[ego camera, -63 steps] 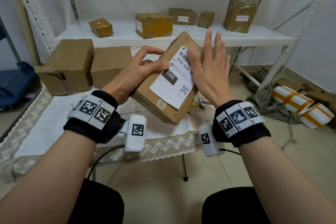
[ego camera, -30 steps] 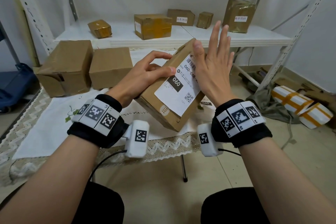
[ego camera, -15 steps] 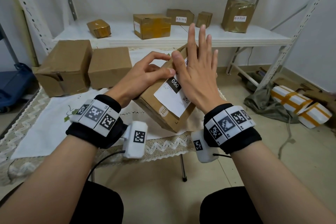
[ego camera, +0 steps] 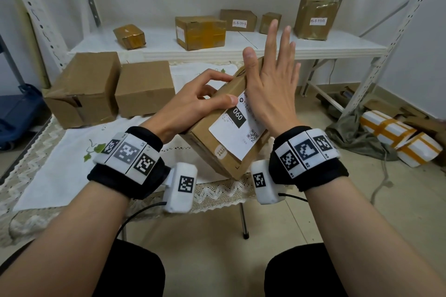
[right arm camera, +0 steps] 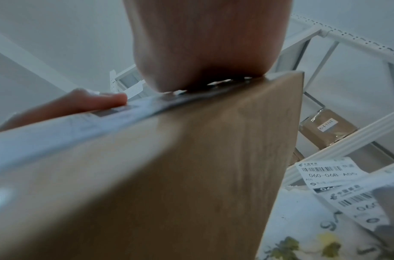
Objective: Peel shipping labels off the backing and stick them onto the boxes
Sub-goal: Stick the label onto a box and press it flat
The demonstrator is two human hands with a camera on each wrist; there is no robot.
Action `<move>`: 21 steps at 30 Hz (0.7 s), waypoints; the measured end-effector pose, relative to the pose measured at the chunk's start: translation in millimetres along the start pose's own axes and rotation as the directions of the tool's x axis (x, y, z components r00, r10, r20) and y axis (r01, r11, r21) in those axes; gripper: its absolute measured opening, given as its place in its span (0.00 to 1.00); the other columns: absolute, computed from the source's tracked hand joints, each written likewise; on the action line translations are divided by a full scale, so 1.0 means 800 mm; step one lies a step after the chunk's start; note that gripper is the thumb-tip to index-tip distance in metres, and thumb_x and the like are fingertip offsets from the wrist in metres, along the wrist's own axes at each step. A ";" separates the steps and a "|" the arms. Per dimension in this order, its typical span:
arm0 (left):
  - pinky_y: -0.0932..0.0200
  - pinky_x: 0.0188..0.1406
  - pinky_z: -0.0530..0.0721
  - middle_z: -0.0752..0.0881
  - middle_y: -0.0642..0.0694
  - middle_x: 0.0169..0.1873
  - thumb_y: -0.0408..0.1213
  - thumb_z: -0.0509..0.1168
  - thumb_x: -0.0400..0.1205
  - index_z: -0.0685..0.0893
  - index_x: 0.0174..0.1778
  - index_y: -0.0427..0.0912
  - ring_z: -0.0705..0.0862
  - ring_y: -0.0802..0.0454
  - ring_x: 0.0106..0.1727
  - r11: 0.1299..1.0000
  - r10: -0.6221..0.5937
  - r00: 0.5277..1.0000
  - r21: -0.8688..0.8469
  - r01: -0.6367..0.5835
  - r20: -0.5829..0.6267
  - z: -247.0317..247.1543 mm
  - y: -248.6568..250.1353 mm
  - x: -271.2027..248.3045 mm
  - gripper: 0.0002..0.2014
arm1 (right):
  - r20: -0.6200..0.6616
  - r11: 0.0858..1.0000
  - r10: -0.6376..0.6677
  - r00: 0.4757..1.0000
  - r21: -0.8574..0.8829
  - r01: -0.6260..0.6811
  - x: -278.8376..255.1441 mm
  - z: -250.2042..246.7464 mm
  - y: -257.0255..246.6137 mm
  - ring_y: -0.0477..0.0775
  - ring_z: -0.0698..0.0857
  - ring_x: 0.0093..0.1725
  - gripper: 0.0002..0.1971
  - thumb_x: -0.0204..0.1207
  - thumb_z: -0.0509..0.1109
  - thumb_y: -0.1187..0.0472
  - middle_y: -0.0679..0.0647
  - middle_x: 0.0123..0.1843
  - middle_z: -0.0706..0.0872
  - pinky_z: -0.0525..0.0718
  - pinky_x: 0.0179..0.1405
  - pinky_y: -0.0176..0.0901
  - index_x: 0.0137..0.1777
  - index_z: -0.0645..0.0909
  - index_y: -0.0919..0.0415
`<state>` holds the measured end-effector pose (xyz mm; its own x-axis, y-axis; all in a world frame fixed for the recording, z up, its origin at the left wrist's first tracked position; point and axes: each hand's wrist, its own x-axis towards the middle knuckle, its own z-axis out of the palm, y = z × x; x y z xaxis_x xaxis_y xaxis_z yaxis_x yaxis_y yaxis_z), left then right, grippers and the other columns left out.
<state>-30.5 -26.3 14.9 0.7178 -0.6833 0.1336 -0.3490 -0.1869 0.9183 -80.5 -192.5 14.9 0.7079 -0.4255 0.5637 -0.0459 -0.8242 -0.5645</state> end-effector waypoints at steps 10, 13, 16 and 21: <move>0.51 0.48 0.89 0.92 0.41 0.53 0.52 0.73 0.80 0.81 0.65 0.63 0.93 0.46 0.46 0.999 -0.034 0.998 -0.036 0.032 -0.061 -0.005 -0.002 0.001 0.18 | 0.061 0.992 -0.091 0.994 0.092 0.085 -0.012 0.004 -0.014 0.57 0.39 0.92 0.38 0.85 0.40 0.32 0.52 0.93 0.34 0.34 0.86 0.67 0.92 0.38 0.45; 0.47 0.53 0.88 0.91 0.40 0.53 0.59 0.73 0.73 0.81 0.63 0.65 0.92 0.44 0.49 1.000 0.005 0.998 0.003 -0.004 -0.056 -0.004 -0.002 -0.001 0.22 | 0.086 0.994 -0.106 0.991 0.021 0.105 -0.018 0.010 -0.012 0.58 0.36 0.92 0.35 0.90 0.45 0.37 0.52 0.93 0.34 0.37 0.89 0.69 0.92 0.38 0.44; 0.46 0.53 0.88 0.90 0.44 0.53 0.62 0.72 0.70 0.80 0.64 0.66 0.92 0.46 0.49 0.999 0.025 0.999 0.036 -0.024 -0.026 -0.001 -0.002 -0.003 0.25 | 0.068 0.997 -0.071 0.995 0.009 0.071 -0.014 0.006 -0.010 0.58 0.37 0.92 0.35 0.89 0.43 0.35 0.51 0.93 0.33 0.37 0.88 0.67 0.91 0.36 0.43; 0.55 0.47 0.88 0.88 0.46 0.55 0.59 0.71 0.73 0.79 0.69 0.63 0.92 0.50 0.48 0.998 0.037 0.999 0.051 -0.037 0.002 0.002 -0.001 -0.003 0.26 | 0.024 1.000 -0.013 1.000 0.015 0.013 -0.005 -0.003 -0.006 0.58 0.38 0.92 0.35 0.90 0.43 0.37 0.52 0.93 0.34 0.35 0.86 0.64 0.91 0.35 0.45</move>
<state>-33.3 -25.8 13.1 0.7036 -0.6908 0.1665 -0.4050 -0.1973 0.8928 -84.4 -188.1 16.7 0.7251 -0.4056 0.5566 -0.0260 -0.8237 -0.5664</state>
